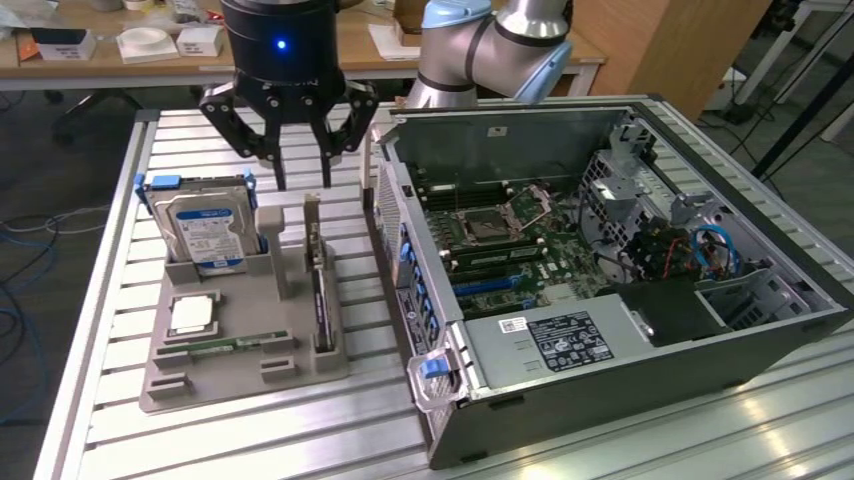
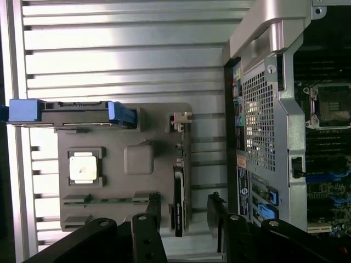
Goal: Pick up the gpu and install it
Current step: 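Pick up the gpu and move the gpu toward the slot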
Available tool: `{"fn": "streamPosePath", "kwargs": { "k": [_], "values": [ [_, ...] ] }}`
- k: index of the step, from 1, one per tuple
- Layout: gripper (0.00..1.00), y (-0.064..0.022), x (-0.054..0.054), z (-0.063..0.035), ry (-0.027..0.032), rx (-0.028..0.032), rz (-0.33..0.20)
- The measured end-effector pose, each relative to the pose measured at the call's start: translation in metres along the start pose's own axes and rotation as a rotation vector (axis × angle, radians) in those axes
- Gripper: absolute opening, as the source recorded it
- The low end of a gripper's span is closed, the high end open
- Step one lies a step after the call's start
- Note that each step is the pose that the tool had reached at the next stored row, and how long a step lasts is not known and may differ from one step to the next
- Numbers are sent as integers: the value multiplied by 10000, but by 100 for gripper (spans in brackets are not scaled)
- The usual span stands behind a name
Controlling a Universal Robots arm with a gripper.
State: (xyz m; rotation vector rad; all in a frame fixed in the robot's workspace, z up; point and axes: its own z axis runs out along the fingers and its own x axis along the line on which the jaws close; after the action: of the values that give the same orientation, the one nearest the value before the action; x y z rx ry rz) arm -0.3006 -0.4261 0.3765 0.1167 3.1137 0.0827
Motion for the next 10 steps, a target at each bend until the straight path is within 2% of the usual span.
{"fn": "streamPosePath", "kwargs": {
  "k": [10],
  "values": [
    [47,-3,1,59,0,0,0]
  ]
}}
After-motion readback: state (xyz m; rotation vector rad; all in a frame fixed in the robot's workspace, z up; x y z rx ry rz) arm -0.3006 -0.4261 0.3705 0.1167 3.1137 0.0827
